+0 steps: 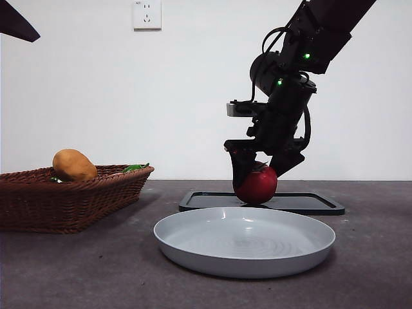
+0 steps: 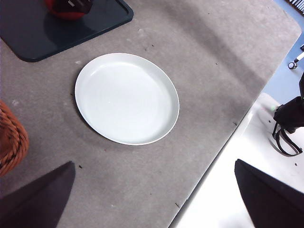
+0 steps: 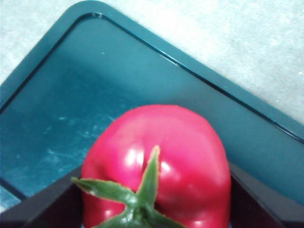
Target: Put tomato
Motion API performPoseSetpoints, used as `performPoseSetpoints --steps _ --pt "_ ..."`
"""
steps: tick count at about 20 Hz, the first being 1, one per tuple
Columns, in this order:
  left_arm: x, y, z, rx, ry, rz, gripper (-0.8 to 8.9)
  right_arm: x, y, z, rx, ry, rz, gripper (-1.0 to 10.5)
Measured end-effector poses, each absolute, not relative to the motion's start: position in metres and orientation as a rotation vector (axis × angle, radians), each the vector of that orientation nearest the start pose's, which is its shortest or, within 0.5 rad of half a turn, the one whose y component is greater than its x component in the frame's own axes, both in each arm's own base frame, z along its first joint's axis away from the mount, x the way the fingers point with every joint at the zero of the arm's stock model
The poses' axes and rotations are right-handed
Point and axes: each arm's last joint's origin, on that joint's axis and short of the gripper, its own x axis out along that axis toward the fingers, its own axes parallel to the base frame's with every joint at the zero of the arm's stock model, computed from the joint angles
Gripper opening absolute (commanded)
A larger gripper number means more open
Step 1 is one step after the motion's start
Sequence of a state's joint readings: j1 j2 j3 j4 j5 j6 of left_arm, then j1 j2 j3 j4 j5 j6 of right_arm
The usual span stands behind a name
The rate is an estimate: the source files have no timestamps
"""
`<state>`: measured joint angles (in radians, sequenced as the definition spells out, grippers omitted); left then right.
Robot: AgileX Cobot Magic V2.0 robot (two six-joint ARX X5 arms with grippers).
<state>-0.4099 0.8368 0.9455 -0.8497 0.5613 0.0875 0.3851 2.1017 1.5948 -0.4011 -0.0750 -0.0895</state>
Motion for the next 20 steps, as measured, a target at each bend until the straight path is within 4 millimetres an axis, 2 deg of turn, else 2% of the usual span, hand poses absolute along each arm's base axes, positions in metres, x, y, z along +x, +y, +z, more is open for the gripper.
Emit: performPoseSetpoints --steps 3,5,7,10,12,17,20 --pt "0.13 -0.073 0.323 0.019 0.726 -0.958 5.85 0.421 0.173 0.188 -0.224 0.896 0.469 5.3" --pt "0.13 -0.073 0.323 0.019 0.726 -0.958 5.85 0.42 0.173 0.19 -0.225 0.901 0.469 5.3" --pt "0.13 -0.073 0.323 0.019 0.726 -0.958 5.85 0.419 0.172 0.203 -0.222 0.882 0.469 5.3" --pt "0.13 -0.073 0.323 0.019 0.726 -0.958 5.85 0.404 0.166 0.248 -0.213 0.814 0.469 5.3" --pt "0.13 -0.073 0.323 0.019 0.726 -0.958 5.85 0.387 0.159 0.276 -0.21 0.802 0.469 5.3" --pt "0.13 -0.073 0.323 0.018 0.726 -0.958 5.85 0.319 0.132 0.363 -0.179 0.731 0.473 5.3" --pt "0.13 -0.073 0.323 0.019 0.726 -0.958 5.85 0.282 0.118 0.388 -0.172 0.752 0.494 5.3"
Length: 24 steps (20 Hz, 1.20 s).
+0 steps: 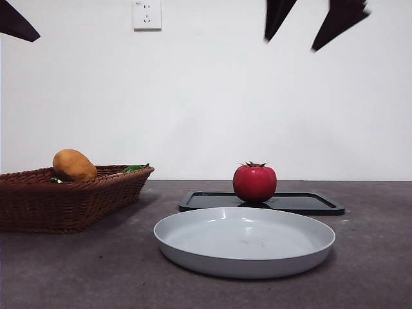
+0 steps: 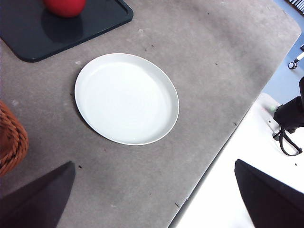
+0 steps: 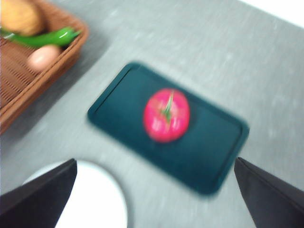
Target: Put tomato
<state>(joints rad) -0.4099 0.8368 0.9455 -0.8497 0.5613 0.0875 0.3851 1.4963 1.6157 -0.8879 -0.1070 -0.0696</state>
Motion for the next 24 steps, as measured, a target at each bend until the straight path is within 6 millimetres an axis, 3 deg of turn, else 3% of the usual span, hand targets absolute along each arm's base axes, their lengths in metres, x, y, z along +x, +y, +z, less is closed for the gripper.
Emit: performPoseSetpoints --steps 4,7,16,20,24 --pt "0.13 -0.073 0.323 0.019 0.726 -0.958 5.85 0.232 0.101 0.411 -0.142 0.803 0.577 5.3" --pt "0.13 -0.073 0.323 0.019 0.726 -0.958 5.85 0.198 0.096 0.415 -0.148 0.819 0.62 5.3" --pt "0.13 -0.073 0.323 0.019 0.726 -0.958 5.85 0.116 0.071 0.356 -0.124 0.837 0.676 5.3" --pt "0.13 -0.073 0.323 0.019 0.726 -0.958 5.85 0.099 0.063 0.335 -0.114 0.837 0.675 5.3" --pt "0.13 -0.073 0.323 0.019 0.726 -0.958 5.85 0.097 0.063 0.326 -0.079 0.865 0.716 5.3"
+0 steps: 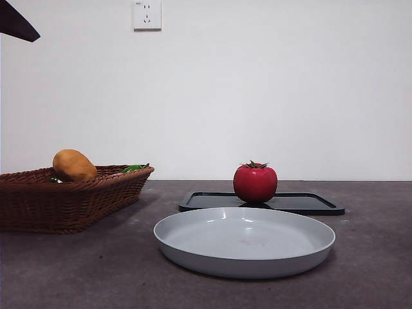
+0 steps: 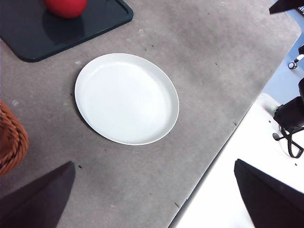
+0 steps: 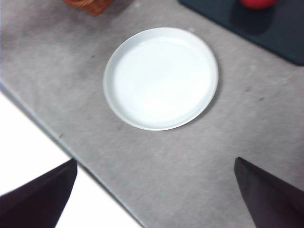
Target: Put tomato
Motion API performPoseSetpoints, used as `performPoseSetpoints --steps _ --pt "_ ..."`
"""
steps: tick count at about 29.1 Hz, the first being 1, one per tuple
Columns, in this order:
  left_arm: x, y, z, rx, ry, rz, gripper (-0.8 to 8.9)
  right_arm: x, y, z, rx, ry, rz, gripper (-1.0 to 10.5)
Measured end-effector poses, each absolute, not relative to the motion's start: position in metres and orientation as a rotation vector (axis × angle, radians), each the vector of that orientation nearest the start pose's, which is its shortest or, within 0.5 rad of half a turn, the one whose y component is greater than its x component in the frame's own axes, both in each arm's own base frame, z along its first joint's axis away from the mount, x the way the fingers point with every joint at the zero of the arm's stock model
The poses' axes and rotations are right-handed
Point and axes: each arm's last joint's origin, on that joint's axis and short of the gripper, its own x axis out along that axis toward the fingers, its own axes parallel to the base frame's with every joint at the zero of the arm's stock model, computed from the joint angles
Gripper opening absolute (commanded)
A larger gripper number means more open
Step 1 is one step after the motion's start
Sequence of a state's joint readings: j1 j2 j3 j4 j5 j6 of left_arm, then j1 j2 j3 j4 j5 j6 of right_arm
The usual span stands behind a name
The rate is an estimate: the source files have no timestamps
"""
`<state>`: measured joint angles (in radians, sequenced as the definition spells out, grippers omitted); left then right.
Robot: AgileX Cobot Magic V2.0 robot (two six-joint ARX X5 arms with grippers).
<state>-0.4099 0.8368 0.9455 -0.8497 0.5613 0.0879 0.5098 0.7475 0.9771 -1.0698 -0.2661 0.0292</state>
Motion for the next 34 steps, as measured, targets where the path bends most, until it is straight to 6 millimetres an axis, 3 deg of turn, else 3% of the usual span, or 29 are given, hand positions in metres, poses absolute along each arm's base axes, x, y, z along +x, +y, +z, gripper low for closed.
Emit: performPoseSetpoints --steps 12,15,19,21,34 --pt "0.1298 -0.0732 0.3235 0.019 0.726 -0.958 5.7 0.0978 0.0641 0.3267 -0.063 0.857 0.736 5.0" --pt "0.1298 -0.0732 0.3235 0.019 0.726 -0.958 4.12 0.0978 0.0641 0.3267 -0.063 0.857 0.736 3.2" --pt "0.1298 -0.0732 0.3235 0.019 0.726 -0.958 0.97 0.0978 0.0641 0.3267 -0.063 0.857 0.736 0.6" --pt "0.1298 -0.0732 0.3235 0.018 0.726 -0.958 0.02 0.0978 0.0641 0.3268 -0.063 0.856 0.736 0.1" --pt "0.1298 -0.0732 0.3235 0.019 0.726 -0.958 0.08 0.0988 0.0646 0.3277 -0.061 0.841 0.738 0.1"
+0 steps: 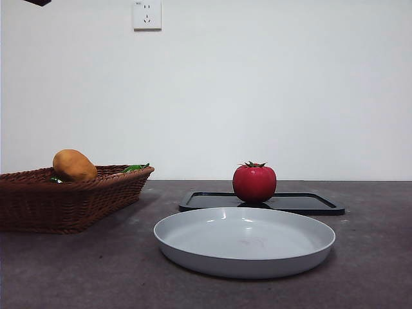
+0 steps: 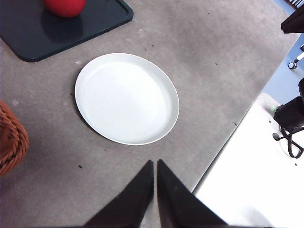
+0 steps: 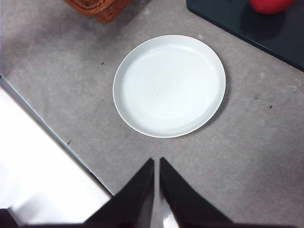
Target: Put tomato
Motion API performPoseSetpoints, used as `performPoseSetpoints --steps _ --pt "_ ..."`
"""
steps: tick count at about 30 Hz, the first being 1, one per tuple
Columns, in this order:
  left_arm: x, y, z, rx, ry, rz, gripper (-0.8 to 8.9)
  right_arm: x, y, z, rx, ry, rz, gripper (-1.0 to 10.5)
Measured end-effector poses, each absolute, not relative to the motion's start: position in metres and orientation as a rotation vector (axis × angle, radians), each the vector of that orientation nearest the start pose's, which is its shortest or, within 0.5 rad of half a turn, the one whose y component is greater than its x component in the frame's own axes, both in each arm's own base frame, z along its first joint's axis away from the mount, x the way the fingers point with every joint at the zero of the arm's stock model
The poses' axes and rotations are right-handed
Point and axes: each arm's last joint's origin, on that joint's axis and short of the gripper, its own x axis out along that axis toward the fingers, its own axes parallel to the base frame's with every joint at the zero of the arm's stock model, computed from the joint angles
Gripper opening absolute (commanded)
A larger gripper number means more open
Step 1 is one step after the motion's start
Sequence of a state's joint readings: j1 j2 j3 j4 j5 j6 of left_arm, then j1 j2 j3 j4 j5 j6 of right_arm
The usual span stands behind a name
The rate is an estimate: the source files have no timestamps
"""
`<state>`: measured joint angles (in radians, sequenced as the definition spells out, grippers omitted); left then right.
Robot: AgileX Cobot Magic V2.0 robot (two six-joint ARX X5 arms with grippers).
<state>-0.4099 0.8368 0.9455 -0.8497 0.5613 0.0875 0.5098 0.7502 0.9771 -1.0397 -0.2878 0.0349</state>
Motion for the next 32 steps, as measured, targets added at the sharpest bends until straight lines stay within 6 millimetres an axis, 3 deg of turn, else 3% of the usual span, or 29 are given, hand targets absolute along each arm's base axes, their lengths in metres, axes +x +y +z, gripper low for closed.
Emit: performPoseSetpoints --steps 19,24,28,32 --pt "0.128 -0.072 0.325 0.022 0.714 -0.955 0.08 0.099 0.065 0.328 -0.061 0.841 0.737 0.1" --pt "0.124 -0.059 0.342 0.088 0.497 -0.855 0.08 0.099 0.065 0.328 -0.061 0.841 0.737 0.1" --pt "0.118 -0.038 0.36 0.143 0.241 -0.621 0.08 0.099 0.065 0.328 -0.061 0.841 0.737 0.1" --pt "0.103 -0.018 0.362 0.188 0.045 -0.352 0.08 0.099 0.065 0.328 -0.061 0.841 0.737 0.1"
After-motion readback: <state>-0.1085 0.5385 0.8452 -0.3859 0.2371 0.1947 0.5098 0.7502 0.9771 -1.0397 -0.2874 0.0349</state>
